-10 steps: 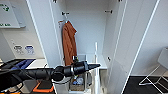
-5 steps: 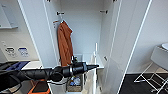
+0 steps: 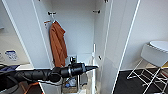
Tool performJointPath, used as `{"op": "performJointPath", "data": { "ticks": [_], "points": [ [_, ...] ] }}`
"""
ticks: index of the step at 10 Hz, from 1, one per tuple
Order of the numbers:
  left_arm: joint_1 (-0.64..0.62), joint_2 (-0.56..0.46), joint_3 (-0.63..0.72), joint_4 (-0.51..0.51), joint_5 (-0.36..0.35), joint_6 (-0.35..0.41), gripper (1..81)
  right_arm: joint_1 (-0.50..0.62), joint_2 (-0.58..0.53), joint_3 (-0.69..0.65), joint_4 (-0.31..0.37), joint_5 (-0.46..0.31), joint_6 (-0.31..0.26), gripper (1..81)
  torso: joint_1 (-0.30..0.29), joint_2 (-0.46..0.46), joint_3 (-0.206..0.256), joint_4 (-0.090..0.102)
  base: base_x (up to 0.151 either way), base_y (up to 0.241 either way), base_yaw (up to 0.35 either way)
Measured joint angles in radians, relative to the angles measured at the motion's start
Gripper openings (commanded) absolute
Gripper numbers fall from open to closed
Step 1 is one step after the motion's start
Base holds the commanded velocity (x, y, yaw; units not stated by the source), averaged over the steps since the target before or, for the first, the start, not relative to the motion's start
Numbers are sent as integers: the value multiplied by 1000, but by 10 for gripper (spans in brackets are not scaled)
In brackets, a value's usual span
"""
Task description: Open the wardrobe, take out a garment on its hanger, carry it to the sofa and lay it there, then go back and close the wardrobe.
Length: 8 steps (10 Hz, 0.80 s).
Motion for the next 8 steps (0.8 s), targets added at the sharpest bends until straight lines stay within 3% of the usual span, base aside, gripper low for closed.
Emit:
{"op": "performJointPath", "data": {
  "ticks": [8],
  "points": [
    [21, -32, 31, 31, 19, 0, 10, -29, -7, 7, -10, 1, 0, 811, 0, 0, 0, 0, 0, 0, -194]
  ]
}}
